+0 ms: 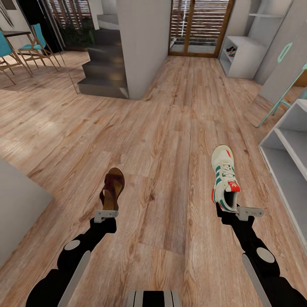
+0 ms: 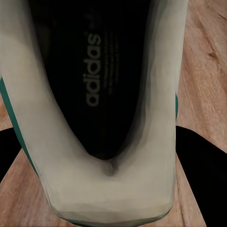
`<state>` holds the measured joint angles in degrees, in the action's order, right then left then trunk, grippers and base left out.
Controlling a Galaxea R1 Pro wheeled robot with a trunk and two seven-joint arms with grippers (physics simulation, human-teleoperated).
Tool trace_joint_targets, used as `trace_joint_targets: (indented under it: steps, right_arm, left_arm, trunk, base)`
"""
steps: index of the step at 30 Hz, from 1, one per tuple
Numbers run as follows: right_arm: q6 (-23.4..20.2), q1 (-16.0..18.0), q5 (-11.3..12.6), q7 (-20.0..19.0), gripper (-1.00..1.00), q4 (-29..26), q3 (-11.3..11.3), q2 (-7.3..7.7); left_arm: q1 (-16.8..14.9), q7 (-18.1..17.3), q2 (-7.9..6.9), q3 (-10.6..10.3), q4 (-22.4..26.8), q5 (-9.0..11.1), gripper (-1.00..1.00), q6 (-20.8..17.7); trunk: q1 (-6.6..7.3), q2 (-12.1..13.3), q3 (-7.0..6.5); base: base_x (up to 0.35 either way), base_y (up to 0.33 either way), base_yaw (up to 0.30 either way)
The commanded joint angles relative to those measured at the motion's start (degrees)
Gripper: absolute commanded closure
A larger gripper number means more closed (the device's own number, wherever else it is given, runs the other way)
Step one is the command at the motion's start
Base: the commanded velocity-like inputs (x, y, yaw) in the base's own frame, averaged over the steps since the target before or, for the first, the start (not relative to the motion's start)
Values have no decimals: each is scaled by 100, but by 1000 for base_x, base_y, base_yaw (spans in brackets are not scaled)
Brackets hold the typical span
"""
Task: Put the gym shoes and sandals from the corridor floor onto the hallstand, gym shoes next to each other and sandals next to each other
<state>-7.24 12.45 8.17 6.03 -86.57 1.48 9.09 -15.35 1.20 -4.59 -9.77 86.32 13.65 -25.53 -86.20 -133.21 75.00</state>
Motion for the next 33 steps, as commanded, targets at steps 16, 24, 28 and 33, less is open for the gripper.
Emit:
trace_joint_targets:
  steps: [16,24,28,33]
  right_arm:
    - [-32,2,52,37,100,-9,-7,-4]
    - [-32,1,79,36,100,-9,-7,-3]
    - [-32,1,79,36,100,-9,-7,-4]
    - [-32,0,79,37,100,-9,-7,-3]
  left_arm:
    - [-3,-8,-7,-3,7,49,100,-31]
    - [-3,-52,-7,-31,-1,50,100,-22]
    - [-3,-53,-7,-40,-1,50,100,-22]
    - [-3,-52,-7,-34,-1,50,100,-22]
  trunk:
    - [1,-2,4]
    - [1,-2,4]
    - [1,-2,4]
    - [1,-2,4]
  base:
    - [4,0,0]
    - [301,0,0]
    - [323,0,0]
    - [324,0,-62]
